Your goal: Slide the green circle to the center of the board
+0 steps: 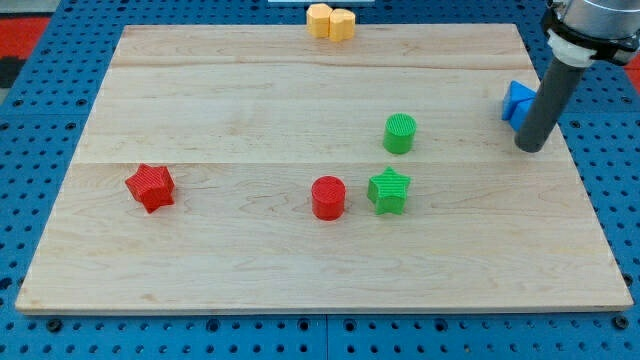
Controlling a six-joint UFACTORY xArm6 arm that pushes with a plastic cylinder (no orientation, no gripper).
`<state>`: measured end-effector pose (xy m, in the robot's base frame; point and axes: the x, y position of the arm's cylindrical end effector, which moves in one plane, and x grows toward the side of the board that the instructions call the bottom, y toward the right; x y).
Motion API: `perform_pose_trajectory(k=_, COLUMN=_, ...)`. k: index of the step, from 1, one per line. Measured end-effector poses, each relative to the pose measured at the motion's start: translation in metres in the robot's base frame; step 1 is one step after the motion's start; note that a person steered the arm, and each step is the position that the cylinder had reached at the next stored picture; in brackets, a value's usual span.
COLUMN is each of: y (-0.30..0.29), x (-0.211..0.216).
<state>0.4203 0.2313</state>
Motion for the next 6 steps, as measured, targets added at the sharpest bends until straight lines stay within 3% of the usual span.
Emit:
perform_pose_trajectory(k=3, y=-0.152, x=-0.035)
perform_pose_trajectory(k=5, y=-0.231, x=-0.06)
perform_pose_trajectory(k=6, y=-0.244, x=-0.072)
